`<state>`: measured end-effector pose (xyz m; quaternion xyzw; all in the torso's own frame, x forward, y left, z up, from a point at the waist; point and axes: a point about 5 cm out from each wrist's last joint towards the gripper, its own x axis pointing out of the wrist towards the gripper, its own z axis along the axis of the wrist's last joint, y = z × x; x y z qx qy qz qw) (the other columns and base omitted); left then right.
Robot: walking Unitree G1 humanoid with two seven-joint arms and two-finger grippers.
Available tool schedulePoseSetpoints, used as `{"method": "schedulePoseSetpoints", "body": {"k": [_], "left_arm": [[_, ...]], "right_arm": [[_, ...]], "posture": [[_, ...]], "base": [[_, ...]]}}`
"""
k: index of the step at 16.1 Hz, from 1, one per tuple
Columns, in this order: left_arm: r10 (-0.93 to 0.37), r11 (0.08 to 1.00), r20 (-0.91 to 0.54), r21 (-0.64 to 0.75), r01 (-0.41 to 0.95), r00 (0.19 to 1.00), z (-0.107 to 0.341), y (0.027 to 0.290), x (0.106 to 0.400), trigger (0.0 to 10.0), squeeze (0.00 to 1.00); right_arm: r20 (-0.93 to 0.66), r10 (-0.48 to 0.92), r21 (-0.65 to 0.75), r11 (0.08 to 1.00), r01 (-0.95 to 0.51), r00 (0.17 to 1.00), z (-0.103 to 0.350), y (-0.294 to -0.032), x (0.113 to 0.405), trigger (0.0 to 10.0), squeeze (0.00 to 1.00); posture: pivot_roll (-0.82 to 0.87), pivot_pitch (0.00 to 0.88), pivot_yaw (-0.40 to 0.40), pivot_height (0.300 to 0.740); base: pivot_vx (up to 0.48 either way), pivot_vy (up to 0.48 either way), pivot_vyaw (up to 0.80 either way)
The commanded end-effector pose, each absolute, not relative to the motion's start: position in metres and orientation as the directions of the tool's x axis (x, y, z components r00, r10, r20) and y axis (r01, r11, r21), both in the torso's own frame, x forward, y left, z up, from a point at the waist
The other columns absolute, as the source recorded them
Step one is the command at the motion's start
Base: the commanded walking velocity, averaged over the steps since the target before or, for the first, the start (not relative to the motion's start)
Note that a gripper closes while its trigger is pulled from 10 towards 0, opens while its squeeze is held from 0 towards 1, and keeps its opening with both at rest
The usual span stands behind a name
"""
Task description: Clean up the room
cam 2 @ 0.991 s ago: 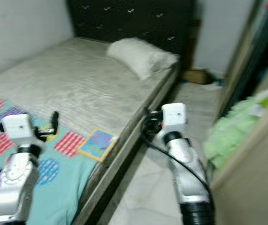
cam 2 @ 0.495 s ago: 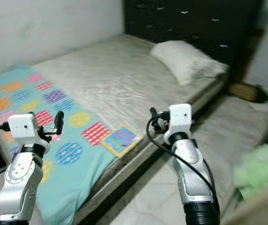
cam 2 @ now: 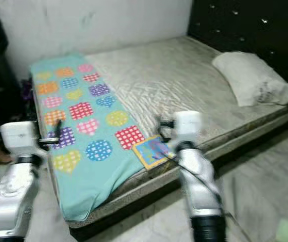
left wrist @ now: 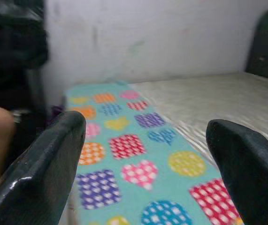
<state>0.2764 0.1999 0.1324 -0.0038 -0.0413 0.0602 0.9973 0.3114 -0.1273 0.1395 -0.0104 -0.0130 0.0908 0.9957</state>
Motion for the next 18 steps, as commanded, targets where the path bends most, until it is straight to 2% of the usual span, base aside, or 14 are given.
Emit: {"method": "schedulePoseSetpoints", "body": {"k": [1,13,18], "left_arm": [[0.096,0.995,0.095,-0.017,-0.095,0.991,0.1352,0.1935,0.2777,10.0,0.00],[0.092,0.996,0.098,-0.024,-0.090,0.991,0.1364,0.1935,0.2803,10.0,0.00],[0.030,0.999,0.116,-0.044,-0.025,0.993,0.1391,0.1877,0.2803,10.0,0.00]], "right_arm": [[0.033,0.157,-0.034,0.987,-0.156,0.987,0.1417,-0.1366,0.3122,10.0,0.00],[0.040,0.153,-0.026,0.988,-0.153,0.987,0.1430,-0.1355,0.3150,10.0,0.00],[0.049,0.141,-0.004,0.990,-0.141,0.989,0.1434,-0.1373,0.3151,10.0,0.00]], "posture": [[-0.06,0.000,-0.021,0.740],[-0.06,0.000,-0.019,0.740],[-0.06,0.000,-0.016,0.740]], "base": [[0.000,0.000,0.80],[0.000,0.000,0.80],[0.000,0.000,0.11]]}}
